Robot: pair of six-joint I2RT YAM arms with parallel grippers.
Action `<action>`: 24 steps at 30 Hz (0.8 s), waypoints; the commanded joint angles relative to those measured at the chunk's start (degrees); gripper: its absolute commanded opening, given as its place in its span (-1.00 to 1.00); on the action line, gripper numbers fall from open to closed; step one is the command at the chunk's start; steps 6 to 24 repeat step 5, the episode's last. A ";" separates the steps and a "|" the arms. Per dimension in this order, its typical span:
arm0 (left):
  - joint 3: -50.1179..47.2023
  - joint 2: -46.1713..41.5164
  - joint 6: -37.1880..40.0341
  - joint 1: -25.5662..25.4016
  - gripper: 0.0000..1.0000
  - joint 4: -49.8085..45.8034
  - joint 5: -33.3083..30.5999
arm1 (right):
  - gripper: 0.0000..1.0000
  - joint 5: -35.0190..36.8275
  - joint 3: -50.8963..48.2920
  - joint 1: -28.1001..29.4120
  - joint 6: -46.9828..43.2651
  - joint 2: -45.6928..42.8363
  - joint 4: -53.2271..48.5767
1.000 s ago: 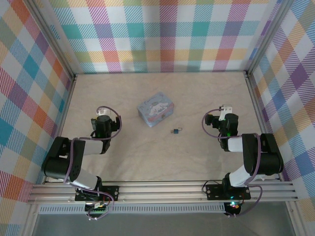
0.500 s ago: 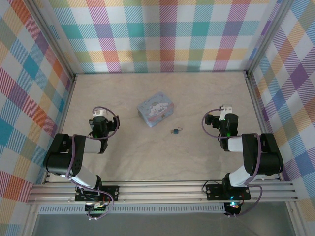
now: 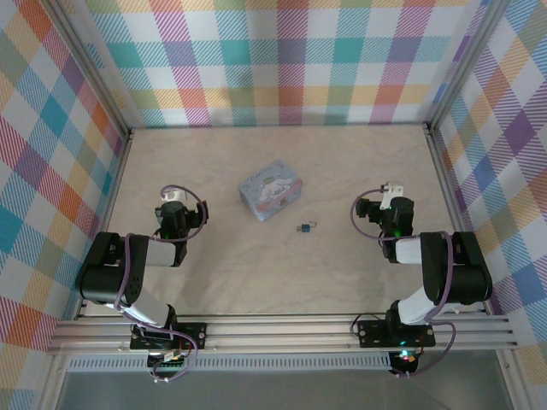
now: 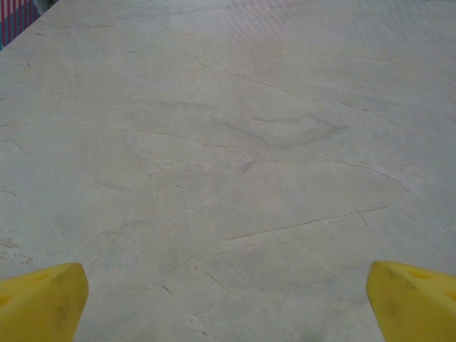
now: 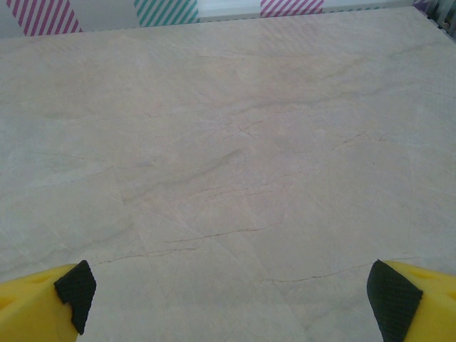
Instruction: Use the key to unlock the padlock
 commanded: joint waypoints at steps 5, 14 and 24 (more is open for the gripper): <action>1.08 0.10 -0.86 0.32 1.00 1.14 0.58 | 0.99 -1.36 1.29 -0.14 0.50 -0.25 0.26; 1.08 0.10 -0.86 0.32 1.00 1.14 0.58 | 0.99 -1.36 1.29 -0.14 0.50 -0.25 0.26; 1.08 0.10 -0.86 0.32 1.00 1.14 0.58 | 0.99 -1.36 1.29 -0.14 0.50 -0.25 0.26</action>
